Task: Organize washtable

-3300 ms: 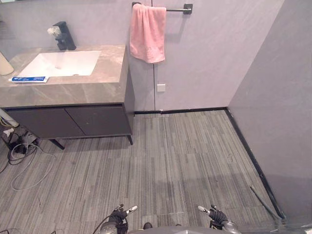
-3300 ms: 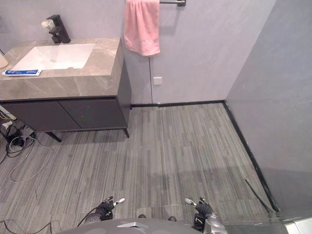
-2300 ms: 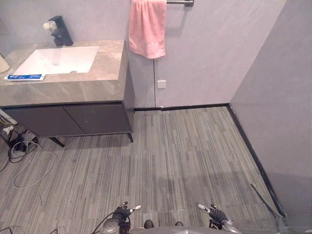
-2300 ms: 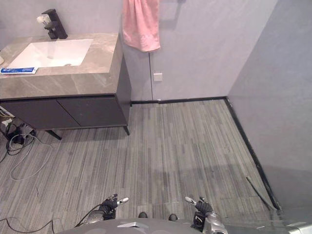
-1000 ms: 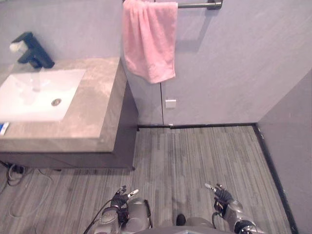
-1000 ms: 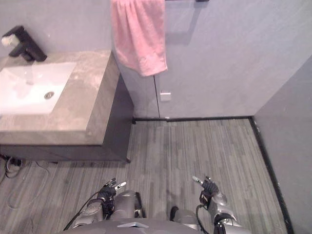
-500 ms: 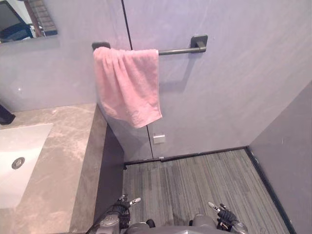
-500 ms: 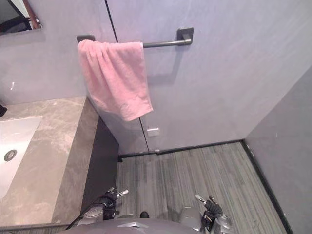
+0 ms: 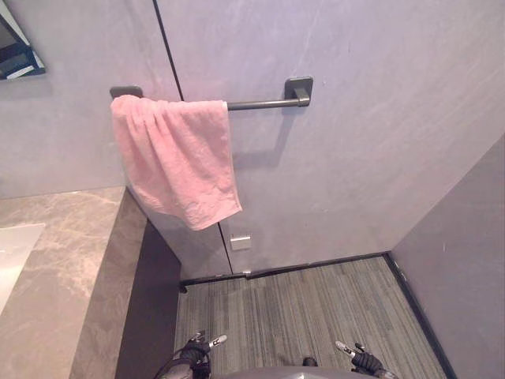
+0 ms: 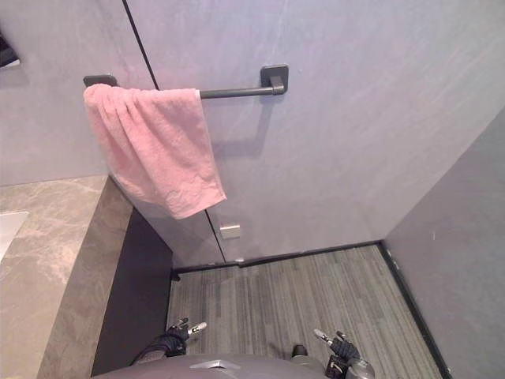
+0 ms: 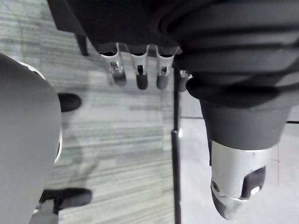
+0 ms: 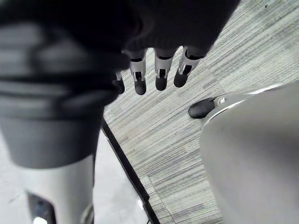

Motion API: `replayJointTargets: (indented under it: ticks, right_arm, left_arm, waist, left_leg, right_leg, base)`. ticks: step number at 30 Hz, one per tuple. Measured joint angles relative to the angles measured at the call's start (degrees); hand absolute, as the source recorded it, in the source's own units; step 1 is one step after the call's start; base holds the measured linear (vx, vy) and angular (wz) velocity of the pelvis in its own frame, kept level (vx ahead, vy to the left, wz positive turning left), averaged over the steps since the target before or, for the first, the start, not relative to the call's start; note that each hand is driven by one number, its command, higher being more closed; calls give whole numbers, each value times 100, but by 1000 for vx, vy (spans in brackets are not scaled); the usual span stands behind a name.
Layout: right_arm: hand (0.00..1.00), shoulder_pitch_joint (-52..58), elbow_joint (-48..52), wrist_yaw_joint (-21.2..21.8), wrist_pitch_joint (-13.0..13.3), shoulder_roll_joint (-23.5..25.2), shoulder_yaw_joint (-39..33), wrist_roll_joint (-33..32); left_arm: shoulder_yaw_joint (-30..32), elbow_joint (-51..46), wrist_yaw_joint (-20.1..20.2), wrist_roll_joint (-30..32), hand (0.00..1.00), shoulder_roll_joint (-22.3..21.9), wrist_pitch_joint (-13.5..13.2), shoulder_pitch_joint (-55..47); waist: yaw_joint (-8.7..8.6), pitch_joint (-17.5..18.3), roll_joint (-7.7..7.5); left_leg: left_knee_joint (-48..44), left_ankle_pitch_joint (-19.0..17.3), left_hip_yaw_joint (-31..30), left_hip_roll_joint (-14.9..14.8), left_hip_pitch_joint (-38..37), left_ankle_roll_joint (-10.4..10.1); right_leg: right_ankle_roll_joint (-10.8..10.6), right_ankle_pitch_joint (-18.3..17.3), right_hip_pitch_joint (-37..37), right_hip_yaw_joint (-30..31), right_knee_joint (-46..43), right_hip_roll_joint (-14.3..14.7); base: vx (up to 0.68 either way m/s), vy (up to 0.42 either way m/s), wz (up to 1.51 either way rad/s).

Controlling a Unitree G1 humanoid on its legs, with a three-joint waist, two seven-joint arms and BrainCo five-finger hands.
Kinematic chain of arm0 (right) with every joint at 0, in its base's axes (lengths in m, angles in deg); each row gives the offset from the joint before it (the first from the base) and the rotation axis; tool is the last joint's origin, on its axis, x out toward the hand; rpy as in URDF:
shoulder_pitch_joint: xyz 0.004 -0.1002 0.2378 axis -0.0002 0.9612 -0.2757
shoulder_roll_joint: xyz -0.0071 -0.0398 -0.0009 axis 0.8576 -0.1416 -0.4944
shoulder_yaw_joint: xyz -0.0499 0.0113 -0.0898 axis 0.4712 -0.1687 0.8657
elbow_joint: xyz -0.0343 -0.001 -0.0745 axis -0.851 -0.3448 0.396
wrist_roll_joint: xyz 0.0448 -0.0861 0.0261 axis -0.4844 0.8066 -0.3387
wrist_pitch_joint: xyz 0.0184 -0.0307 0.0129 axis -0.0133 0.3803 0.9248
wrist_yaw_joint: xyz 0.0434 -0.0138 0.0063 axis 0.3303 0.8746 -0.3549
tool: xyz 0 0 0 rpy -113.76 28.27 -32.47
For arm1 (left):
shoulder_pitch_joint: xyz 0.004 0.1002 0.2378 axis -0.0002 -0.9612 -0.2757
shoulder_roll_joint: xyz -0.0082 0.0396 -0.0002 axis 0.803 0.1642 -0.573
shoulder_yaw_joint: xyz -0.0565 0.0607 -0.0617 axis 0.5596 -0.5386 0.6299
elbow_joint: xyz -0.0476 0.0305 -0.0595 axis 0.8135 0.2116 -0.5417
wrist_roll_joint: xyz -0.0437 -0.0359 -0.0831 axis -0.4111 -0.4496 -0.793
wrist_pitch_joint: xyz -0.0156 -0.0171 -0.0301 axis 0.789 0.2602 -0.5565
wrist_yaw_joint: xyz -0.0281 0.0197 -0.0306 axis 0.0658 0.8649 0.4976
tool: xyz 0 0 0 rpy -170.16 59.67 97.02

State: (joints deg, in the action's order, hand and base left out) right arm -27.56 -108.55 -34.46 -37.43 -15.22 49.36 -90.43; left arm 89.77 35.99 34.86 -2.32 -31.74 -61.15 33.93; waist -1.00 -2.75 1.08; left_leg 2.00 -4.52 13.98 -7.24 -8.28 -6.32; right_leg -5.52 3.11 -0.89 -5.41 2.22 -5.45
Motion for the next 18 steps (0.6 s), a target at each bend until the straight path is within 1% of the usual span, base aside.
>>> replayJointTargets:
  ticks: [3,6,8,10,11,12,13,15,16,17,18]
  right_arm:
    - [0,18,-4,1,0,35,-124,-1]
    - [0,18,-6,-1,0,75,-215,-19]
    - [0,9,11,-7,-3,94,-185,-165]
    - [0,54,434,-49,-4,148,64,-433]
    - [0,-41,2394,-341,319,234,477,-552]
    - [0,-150,2558,-382,433,233,478,-550]
    - [0,-237,2639,-425,451,237,479,-549]
    - [0,-323,2771,-452,432,276,498,-549]
    - [0,-272,3089,-485,374,321,545,-551]
    - [0,-168,3779,-503,388,334,696,-548]
    - [0,-157,4390,-484,455,296,835,-433]
  left_arm:
    - [33,7,0,-96,0,-5,23,3]
    - [58,6,0,-319,0,-9,55,5]
    - [21,-16,-4,-447,0,-8,69,11]
    - [-239,-342,-26,-676,0,3,74,-23]
    - [-577,-1686,-37,-1265,0,6,-97,-63]
    - [-578,-1805,-71,-1330,0,7,-168,-12]
    - [-578,-1817,-116,-1330,0,7,-219,33]
    - [-578,-1874,-140,-1331,0,6,-208,47]
    - [-581,-2110,-150,-1331,0,1,-155,-41]
    - [-581,-2648,-192,-1354,0,-28,-145,-179]
    - [-584,-3188,-232,-1520,0,-61,-184,-269]
  waist:
    - [-3,25,-3]
    - [-3,30,-8]
    - [-9,49,-18]
    - [-8,54,-30]
    - [-8,59,-43]
    - [-8,67,-56]
    - [2,80,-78]
    - [11,95,-101]
    - [9,96,-103]
    - [9,95,-108]
    - [17,93,-119]
  left_leg:
    - [72,2,-6,-7,50,-5]
    - [128,9,-1,-12,106,-16]
    - [196,16,4,-10,106,-26]
    - [207,16,15,-9,175,-28]
    - [223,16,158,7,270,-28]
    - [223,16,168,9,264,-28]
    - [222,16,180,8,258,-29]
    - [220,16,194,8,260,-29]
    - [219,15,183,10,289,-29]
    - [215,16,157,16,342,-29]
    - [200,16,122,23,388,-28]
  right_leg:
    - [-26,19,3,-26,135,16]
    - [-25,20,54,-57,185,22]
    - [-34,59,74,-75,265,27]
    - [-38,69,141,-75,290,24]
    - [-82,115,286,-28,289,-23]
    - [-83,117,281,-32,290,-26]
    - [-84,117,277,-35,290,-27]
    - [-85,118,273,-58,290,-37]
    - [-86,118,287,-82,291,-46]
    - [-99,126,321,-106,291,-61]
    - [-110,135,339,-156,291,-75]
  base:
    - [30,-5,3]
    - [79,1,3]
    - [124,9,2]
    - [142,33,-7]
    - [152,62,-14]
    - [143,63,-15]
    - [35,12,0]
    - [8,3,2]
    - [6,11,8]
    - [-15,10,15]
    - [-24,13,16]
